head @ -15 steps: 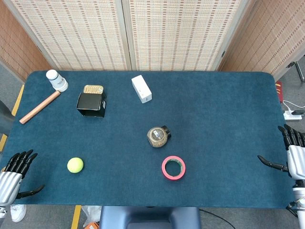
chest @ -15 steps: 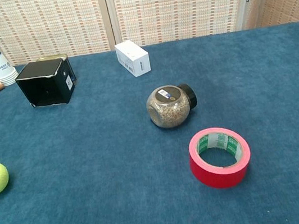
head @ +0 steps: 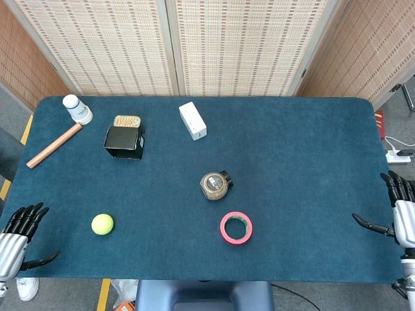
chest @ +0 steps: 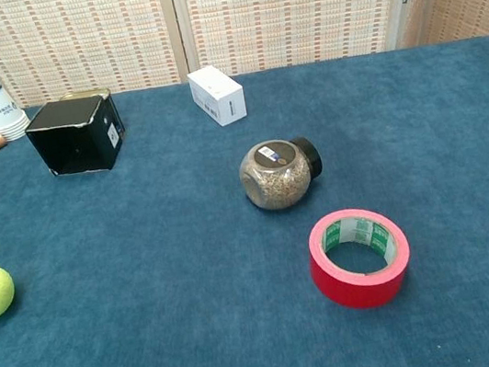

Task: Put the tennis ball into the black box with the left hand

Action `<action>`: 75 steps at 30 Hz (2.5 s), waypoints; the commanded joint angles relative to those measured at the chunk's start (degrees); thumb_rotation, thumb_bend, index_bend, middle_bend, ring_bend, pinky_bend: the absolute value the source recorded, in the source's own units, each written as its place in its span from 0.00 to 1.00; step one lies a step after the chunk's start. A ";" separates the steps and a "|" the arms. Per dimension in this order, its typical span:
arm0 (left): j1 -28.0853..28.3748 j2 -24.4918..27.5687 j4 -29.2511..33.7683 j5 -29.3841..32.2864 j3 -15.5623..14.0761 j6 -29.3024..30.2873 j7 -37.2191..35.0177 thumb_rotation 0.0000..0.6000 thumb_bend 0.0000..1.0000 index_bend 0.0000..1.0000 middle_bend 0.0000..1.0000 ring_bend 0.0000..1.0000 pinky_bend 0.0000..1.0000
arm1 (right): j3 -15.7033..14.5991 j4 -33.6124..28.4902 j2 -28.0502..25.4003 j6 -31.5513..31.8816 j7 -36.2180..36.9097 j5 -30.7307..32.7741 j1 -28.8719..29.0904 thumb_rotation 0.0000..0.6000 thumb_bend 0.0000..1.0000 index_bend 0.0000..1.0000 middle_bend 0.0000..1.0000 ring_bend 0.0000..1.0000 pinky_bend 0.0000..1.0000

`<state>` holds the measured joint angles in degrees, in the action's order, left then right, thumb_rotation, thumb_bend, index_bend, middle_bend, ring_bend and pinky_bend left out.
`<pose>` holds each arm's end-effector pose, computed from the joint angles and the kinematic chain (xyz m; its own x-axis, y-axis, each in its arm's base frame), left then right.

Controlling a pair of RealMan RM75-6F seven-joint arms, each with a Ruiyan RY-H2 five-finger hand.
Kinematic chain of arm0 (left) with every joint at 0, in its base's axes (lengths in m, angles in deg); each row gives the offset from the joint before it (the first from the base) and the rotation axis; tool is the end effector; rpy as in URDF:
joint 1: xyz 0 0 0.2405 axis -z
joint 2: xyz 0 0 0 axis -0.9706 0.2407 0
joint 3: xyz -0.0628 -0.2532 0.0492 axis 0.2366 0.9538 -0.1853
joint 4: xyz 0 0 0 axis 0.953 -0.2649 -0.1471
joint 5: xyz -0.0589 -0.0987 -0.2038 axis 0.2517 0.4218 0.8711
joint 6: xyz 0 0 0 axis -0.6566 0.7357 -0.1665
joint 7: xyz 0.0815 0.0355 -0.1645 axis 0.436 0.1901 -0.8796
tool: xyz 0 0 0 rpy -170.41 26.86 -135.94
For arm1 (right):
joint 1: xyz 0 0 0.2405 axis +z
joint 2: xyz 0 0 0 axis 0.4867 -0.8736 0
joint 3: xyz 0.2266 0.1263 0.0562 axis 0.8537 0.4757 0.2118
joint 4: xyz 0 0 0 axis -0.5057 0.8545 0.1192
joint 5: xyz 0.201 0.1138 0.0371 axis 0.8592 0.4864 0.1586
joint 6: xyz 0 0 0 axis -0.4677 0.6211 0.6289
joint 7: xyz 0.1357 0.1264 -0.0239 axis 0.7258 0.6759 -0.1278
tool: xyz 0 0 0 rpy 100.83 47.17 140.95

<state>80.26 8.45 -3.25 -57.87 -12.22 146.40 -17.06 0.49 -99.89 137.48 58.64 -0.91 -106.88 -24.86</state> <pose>-0.3748 0.1999 0.1306 0.4252 0.0277 0.9047 0.8945 -0.1652 -0.4153 -0.3520 -0.2377 0.1717 0.3251 -0.0078 0.9456 -0.9285 0.1873 0.3208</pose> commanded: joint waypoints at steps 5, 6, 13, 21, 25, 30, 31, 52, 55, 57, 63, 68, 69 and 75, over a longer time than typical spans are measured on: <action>-0.04 -0.72 -0.88 -0.27 -0.11 -0.14 0.52 0.51 0.16 0.03 0.00 0.00 0.03 | 0.08 -0.20 0.49 -0.58 -1.57 0.21 0.61 0.85 0.00 0.07 0.00 0.00 0.00; -0.39 -1.88 -1.85 -0.32 1.21 2.72 -0.28 0.50 0.16 0.13 0.08 0.06 0.18 | 0.03 -0.12 0.58 -0.95 -1.97 0.32 0.82 0.85 0.00 0.07 0.00 0.00 0.00; -1.87 -7.14 -12.25 -2.87 0.77 8.44 -5.79 0.39 0.15 1.00 1.00 0.97 1.00 | 0.21 0.30 0.71 -1.84 -2.19 0.91 1.35 0.85 0.00 0.07 0.00 0.00 0.00; -2.34 -5.45 -7.85 -3.59 -4.86 -0.24 -4.91 0.97 0.31 1.00 1.00 1.00 1.00 | 0.10 0.61 0.82 -1.56 -1.66 0.30 1.34 0.84 0.00 0.07 0.00 0.00 0.00; -3.11 -6.94 -5.80 -4.02 -5.87 -1.15 -1.48 1.00 0.49 1.00 1.00 1.00 1.00 | -0.04 0.63 0.85 -1.23 -1.48 -0.07 1.19 0.84 0.00 0.07 0.00 0.00 0.00; -4.57 -13.53 -4.49 -3.59 -3.69 1.55 5.90 1.00 0.65 1.00 1.00 1.00 1.00 | -0.20 0.63 0.93 -1.29 -1.80 -0.30 1.27 0.84 0.00 0.07 0.00 0.00 0.00; -4.88 -14.95 -4.37 -3.60 -3.38 2.04 7.59 1.00 0.66 1.00 1.00 1.00 1.00 | -0.25 0.61 0.91 -1.37 -1.80 -0.34 1.30 0.84 0.00 0.07 0.00 0.00 0.00; -4.40 -34.31 -17.41 -1.21 1.70 3.17 20.45 1.00 0.70 1.00 1.00 1.00 1.00 | -0.64 1.03 -0.44 -3.56 0.68 -0.28 1.75 0.84 0.00 0.07 0.00 0.00 0.00; -4.32 -36.81 -21.98 -0.97 1.64 3.15 18.99 1.00 0.70 1.00 1.00 1.00 1.00 | -0.71 1.08 -0.61 -3.67 1.19 -0.43 1.75 0.84 0.00 0.06 0.00 0.00 0.00; -4.18 -37.96 -24.18 -0.81 1.43 2.60 18.45 1.00 0.70 1.00 1.00 1.00 1.00 | -0.80 1.14 -0.71 -3.83 1.43 -0.57 1.79 0.85 0.00 0.06 0.00 0.00 0.00; -3.72 -40.97 -29.09 -0.74 0.45 0.91 19.07 1.00 0.70 1.00 1.00 1.00 1.00 | -1.08 1.19 -0.96 -4.32 2.01 -1.02 1.97 0.84 0.00 0.07 0.00 0.00 0.00; -2.75 -42.44 -31.34 -0.81 0.04 -0.56 20.70 1.00 0.70 1.00 1.00 1.00 1.00 | -1.12 1.35 -1.08 -4.80 2.40 -0.98 2.19 0.84 0.00 0.06 0.00 0.00 0.00; -2.46 -42.69 -31.81 -0.95 -0.10 -0.87 21.10 1.00 0.70 1.00 1.00 1.00 1.00 | -1.11 1.37 -1.13 -4.90 2.44 -0.90 2.23 0.84 0.00 0.06 0.00 0.00 0.00; -0.48 -43.74 -33.91 -1.38 -0.23 -2.57 22.44 1.00 0.70 1.00 1.00 1.00 1.00 | -1.05 1.38 -1.33 -4.62 3.07 -0.95 2.09 0.85 0.00 0.06 0.00 0.00 0.00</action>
<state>79.62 -35.20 -37.01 -59.23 -12.46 143.97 5.33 -0.55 -98.53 136.16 53.97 2.10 -107.79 -22.74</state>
